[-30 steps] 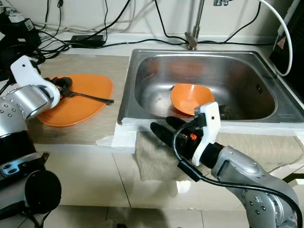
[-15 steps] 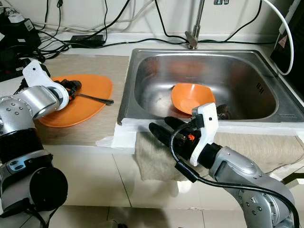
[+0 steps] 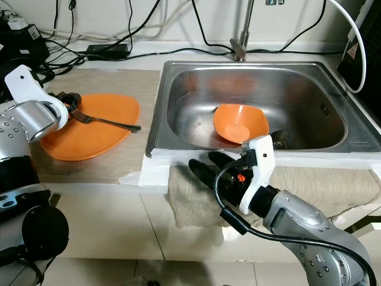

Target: Kitchen organization

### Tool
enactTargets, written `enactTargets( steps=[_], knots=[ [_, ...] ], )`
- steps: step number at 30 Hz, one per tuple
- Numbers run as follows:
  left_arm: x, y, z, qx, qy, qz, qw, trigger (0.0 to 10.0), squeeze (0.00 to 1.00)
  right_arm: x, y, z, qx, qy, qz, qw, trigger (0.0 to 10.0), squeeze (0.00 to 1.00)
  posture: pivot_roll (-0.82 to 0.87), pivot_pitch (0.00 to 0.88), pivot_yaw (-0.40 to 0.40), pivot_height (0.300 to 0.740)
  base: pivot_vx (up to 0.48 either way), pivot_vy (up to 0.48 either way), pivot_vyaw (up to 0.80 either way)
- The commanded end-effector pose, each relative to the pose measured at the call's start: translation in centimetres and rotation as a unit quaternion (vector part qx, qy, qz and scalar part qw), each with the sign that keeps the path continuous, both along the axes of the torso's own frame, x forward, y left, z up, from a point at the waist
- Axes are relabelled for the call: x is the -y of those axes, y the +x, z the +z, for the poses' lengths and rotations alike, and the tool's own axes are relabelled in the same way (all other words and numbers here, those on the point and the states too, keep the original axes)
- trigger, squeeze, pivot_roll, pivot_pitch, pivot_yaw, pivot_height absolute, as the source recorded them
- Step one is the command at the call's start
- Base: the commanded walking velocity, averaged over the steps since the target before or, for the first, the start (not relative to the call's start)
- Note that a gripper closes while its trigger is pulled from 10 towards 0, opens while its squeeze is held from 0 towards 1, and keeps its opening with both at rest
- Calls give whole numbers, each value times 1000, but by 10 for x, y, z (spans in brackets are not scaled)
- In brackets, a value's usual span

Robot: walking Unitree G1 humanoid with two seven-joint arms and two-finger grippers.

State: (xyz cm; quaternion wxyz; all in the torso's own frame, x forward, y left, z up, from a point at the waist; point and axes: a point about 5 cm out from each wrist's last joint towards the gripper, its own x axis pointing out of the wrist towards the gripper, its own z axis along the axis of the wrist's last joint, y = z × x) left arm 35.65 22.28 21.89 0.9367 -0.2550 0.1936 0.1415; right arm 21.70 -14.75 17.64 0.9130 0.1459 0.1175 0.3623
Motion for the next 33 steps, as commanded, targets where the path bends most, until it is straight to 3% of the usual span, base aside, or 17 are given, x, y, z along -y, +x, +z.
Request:
enactTargets(
  steps=[1,22,33],
  knots=[
    [-1,1,-6,-8,11,-2,1000,10000,0,-1,-1,6,17,-4,0,1000,10000,0,-59,0,84,740,0,0,0],
    [-5,10,-37,-32,31,12,999,10000,0,-1,-3,10,23,-9,-4,1000,10000,0,-100,0,88,740,0,0,0],
    [8,21,-38,11,13,-15,1000,10000,0,1,-7,10,23,-13,-10,1000,10000,0,-116,0,89,740,0,0,0]
  ],
)
